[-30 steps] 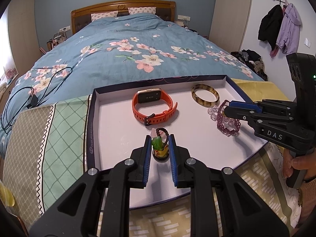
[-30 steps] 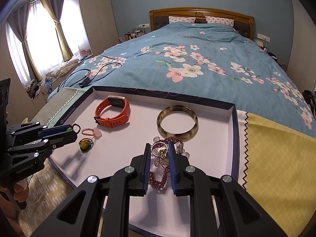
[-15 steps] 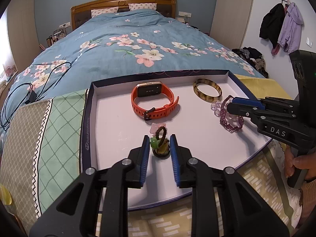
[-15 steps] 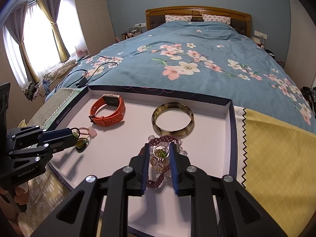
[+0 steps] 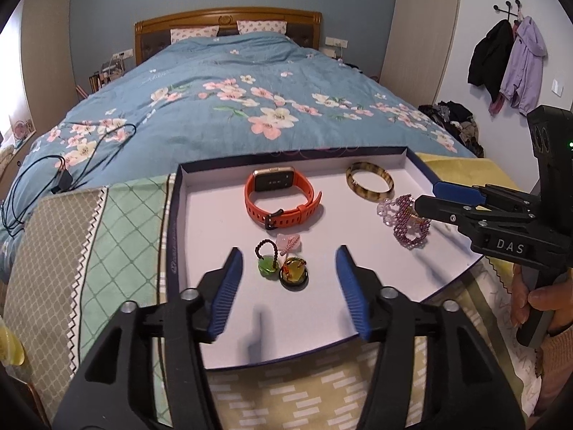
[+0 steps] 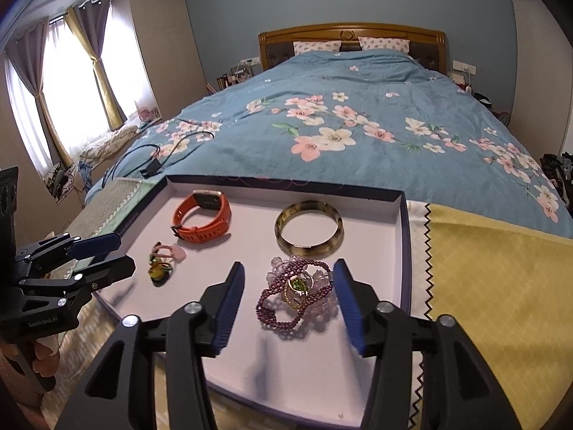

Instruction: Organize jewelry

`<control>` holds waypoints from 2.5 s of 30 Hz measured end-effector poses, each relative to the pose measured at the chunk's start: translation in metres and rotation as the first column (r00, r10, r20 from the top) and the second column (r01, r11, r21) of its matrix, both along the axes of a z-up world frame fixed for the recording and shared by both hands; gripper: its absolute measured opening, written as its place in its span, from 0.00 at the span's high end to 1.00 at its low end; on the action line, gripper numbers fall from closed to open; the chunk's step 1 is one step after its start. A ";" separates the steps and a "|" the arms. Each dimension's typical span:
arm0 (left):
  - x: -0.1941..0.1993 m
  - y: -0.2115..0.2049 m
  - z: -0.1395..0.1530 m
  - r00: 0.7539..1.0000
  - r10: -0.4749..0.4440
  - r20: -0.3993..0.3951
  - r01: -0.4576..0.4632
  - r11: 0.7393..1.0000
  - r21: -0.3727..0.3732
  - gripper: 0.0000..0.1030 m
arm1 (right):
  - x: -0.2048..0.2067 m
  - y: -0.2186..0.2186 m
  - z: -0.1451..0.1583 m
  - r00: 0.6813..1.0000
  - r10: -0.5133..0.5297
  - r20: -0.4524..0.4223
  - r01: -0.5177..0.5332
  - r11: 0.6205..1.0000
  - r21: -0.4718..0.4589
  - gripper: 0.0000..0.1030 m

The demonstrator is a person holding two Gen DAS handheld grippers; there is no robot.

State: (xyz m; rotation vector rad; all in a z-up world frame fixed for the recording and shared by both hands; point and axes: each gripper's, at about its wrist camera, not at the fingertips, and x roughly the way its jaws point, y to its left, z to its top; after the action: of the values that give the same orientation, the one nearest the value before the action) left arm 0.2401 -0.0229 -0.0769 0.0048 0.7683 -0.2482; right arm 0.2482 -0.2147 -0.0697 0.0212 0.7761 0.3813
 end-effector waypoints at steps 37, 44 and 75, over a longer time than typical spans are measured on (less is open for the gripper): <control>-0.185 0.035 0.076 0.911 0.183 0.369 -0.182 0.983 -0.037 0.05 | -0.172 0.014 0.047 0.917 -0.093 0.389 0.108 0.994 -0.018 0.07; -0.205 0.035 0.084 0.890 0.198 0.411 -0.197 0.979 -0.044 0.05 | -0.186 0.015 0.052 0.905 -0.102 0.413 0.113 0.994 -0.004 0.07; -0.260 0.028 0.108 0.821 0.194 0.536 -0.189 0.980 -0.066 0.05 | -0.216 0.009 0.067 0.857 -0.160 0.491 0.171 0.985 0.023 0.07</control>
State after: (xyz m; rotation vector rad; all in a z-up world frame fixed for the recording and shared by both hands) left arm -0.0203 0.0052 0.0312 -0.0115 0.1955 -0.0482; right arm 0.0323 -0.2058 -0.0026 -0.0286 0.2672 0.1985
